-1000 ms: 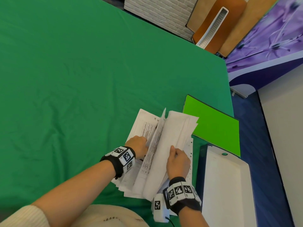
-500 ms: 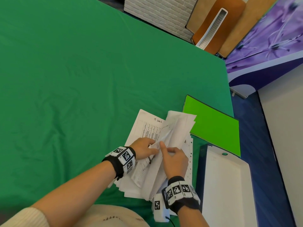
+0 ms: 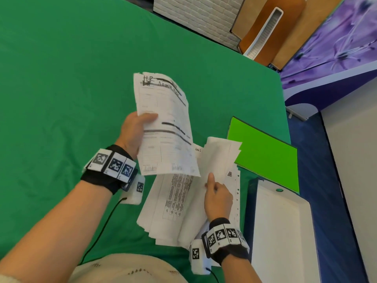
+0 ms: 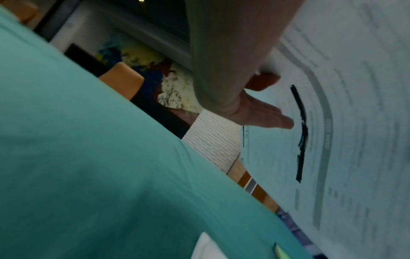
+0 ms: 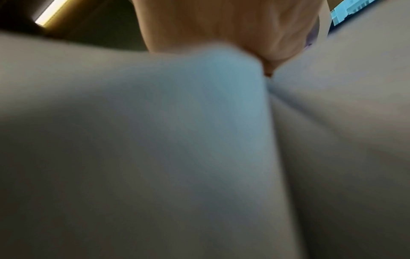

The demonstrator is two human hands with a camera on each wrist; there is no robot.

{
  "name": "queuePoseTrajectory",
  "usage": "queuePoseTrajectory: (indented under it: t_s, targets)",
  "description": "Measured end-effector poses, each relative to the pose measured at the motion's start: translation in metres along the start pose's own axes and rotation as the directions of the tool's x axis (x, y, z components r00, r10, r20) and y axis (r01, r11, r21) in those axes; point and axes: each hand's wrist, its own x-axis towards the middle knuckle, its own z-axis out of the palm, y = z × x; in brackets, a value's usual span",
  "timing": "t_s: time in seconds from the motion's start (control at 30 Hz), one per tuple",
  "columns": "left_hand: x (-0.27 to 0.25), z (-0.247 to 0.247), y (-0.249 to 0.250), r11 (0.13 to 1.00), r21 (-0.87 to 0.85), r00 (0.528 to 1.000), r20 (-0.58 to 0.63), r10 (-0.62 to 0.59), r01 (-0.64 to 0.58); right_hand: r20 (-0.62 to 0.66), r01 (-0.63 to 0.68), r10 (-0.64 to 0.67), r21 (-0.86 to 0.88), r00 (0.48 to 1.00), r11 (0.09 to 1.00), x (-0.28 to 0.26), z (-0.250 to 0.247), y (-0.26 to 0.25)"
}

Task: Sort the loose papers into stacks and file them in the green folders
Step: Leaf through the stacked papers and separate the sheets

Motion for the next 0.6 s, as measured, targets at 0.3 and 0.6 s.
queuePoseTrajectory:
  t_s: [0.3,0.6]
  targets:
    - [-0.005,0.014,-0.075,0.93,-0.04,0.869,0.373,-0.326,0.366,0.208,0.039,-0.026,-0.059,0.978,0.997,-0.004,0.004,-0.004]
    - [-0.008,0.023,-0.111,0.85,-0.038,0.81,0.327,-0.487,0.526,0.381,-0.51,0.353,0.488,0.854,0.709,-0.009,-0.029,0.012]
